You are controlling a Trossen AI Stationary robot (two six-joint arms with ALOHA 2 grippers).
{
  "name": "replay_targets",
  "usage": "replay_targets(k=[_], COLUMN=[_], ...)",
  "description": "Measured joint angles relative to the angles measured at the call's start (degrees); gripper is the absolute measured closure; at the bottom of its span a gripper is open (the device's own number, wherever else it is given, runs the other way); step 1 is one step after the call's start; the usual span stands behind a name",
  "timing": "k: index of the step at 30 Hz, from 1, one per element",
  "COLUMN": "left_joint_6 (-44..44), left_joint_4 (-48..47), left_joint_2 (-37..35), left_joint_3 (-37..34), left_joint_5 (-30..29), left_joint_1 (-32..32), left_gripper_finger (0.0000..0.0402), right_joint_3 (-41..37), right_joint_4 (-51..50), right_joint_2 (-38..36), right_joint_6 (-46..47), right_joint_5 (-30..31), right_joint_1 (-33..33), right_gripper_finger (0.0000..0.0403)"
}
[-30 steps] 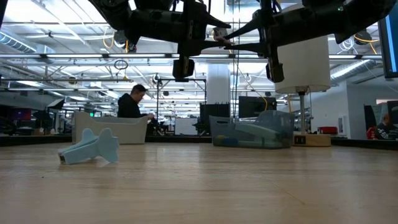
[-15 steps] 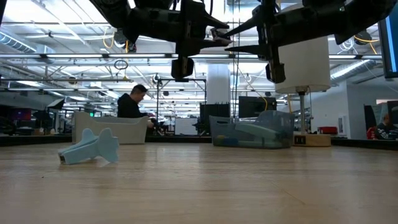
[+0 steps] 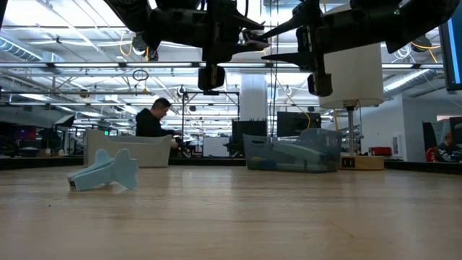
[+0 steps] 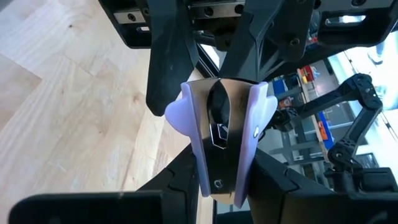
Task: Pick and place Stapler, Stapler remover, tape
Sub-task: Put the light purple staple remover into the white bin
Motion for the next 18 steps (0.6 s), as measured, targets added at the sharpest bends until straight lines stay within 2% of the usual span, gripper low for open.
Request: replay_targets(k=[4, 18], left_joint_6=[0.2, 0.1], left_joint_4=[0.0, 1.5], left_joint_2=[0.0, 0.0], left_joint_3=[0.0, 0.0], left_joint_5=[0.4, -1.7], left_joint_1=[0.5, 0.8], left_gripper_finger=[0.0304, 0.0305], right_joint_3=[0.0, 0.0], right_joint_4=[0.1, 0.6], right_joint_2=[0.0, -0.2], right_joint_6=[1.3, -0.2], right_joint_5=[-1.8, -2.2], right_joint_1=[0.0, -0.1], right_gripper_finger=[0.0271, 0.0260])
